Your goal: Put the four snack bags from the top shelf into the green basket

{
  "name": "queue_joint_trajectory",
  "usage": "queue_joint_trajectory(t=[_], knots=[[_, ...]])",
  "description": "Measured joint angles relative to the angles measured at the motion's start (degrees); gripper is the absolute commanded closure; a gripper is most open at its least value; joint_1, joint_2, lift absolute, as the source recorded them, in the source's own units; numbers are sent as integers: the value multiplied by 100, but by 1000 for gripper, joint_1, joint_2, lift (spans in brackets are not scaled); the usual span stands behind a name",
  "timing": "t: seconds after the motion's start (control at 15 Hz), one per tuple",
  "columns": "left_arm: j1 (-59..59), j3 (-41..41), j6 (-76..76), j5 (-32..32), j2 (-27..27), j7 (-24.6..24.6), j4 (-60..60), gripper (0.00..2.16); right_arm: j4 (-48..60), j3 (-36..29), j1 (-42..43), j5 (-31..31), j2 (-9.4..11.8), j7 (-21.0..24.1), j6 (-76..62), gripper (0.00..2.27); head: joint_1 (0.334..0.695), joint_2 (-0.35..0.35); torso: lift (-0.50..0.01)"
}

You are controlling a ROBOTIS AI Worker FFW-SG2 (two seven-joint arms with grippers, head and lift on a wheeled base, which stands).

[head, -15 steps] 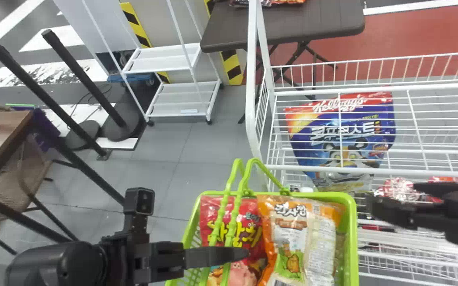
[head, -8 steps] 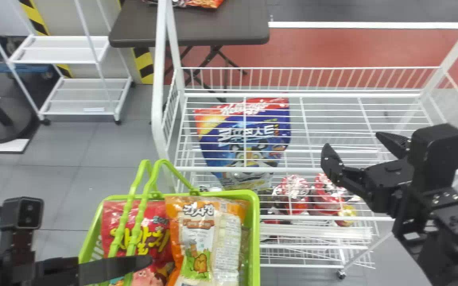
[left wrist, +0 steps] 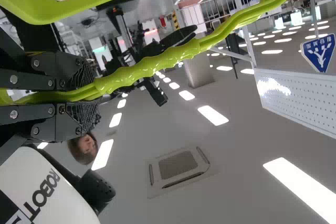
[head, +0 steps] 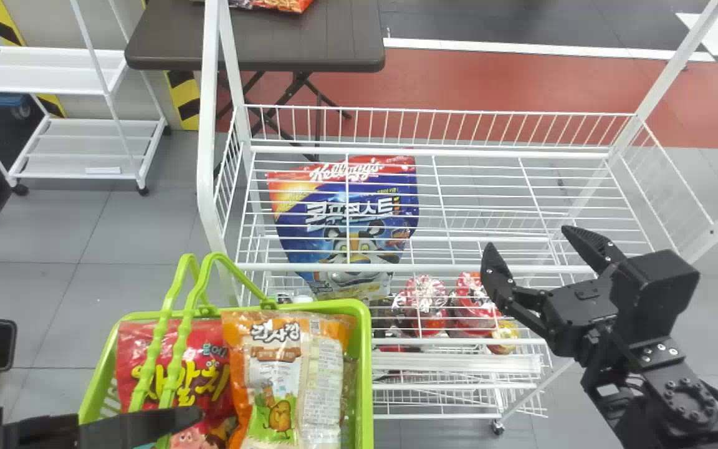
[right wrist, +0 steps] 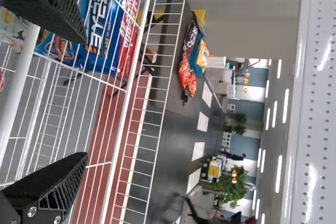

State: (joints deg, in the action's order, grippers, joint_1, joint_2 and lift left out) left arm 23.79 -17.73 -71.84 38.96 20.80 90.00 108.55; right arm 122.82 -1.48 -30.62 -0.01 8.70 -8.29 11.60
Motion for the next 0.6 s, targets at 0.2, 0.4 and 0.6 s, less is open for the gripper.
queue_joint_trajectory(t=[0.2,0.4,0.6], knots=[[2,-11,-12,-24,-51,0,16,2148,-205,-77,-13,-39,-2,-142,-516,33,695,-79,0],[0,-12,-31,-49,-93,0,34,2148,-258,-114,-14,-63,-2,-150,-692,33,695,-85,0],[-1,-12,-42,-55,-113,0,53,2148,-298,-186,-14,-208,-1,-162,-776,33,695,-98,0]])
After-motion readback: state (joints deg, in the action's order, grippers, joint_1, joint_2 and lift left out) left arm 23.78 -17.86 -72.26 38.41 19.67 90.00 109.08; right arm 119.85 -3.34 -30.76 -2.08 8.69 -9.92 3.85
